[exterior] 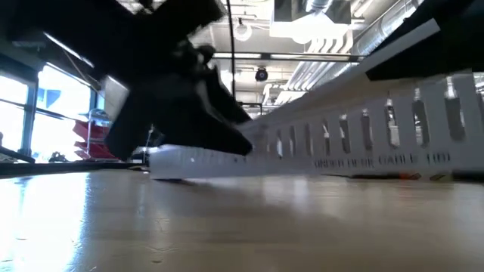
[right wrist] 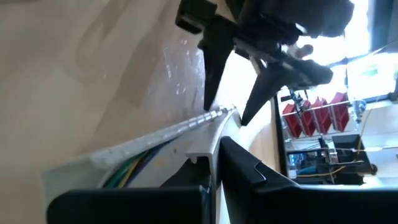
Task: Ziptie cables
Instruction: Close the white cable duct
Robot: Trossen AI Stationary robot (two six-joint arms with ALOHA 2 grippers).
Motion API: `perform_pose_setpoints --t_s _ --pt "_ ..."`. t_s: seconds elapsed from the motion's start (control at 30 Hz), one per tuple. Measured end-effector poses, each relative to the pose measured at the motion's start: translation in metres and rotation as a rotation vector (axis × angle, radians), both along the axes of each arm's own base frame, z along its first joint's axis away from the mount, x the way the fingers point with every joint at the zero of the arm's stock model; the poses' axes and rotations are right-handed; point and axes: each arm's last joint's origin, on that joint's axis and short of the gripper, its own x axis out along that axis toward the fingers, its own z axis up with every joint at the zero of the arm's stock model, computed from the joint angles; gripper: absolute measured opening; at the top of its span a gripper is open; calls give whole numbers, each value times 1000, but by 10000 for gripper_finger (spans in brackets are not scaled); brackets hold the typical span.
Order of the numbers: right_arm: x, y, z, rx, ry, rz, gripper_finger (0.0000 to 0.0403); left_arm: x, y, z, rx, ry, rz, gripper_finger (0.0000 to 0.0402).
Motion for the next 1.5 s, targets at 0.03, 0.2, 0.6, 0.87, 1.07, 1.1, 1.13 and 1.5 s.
perform_pose_setpoints --t_s 0.03,0.2,0.6,0.87,1.07,1.1,1.13,1.5 --pt "0 0 0 -1 -4 0 0 -4 -1 5 19 13 -14 202" --pt "0 0 0 -6 4 1 0 -19 -1 21 22 95 -34 202" --pt "0 0 -3 -15 41 32 0 -3 23 13 -102 78 95 202" --pt "-1 0 -6 -24 61 46 0 17 35 -15 -119 37 127 202" --pt "0 2 -5 -15 22 30 1 24 38 -29 -141 -5 152 202" --pt "0 2 -4 -17 15 26 1 25 38 -31 -145 -9 156 202" --pt "0 2 -4 -16 10 22 1 25 38 -32 -144 -14 159 202" --pt "4 4 2 11 -54 -6 1 29 42 -33 -176 -93 221 202"
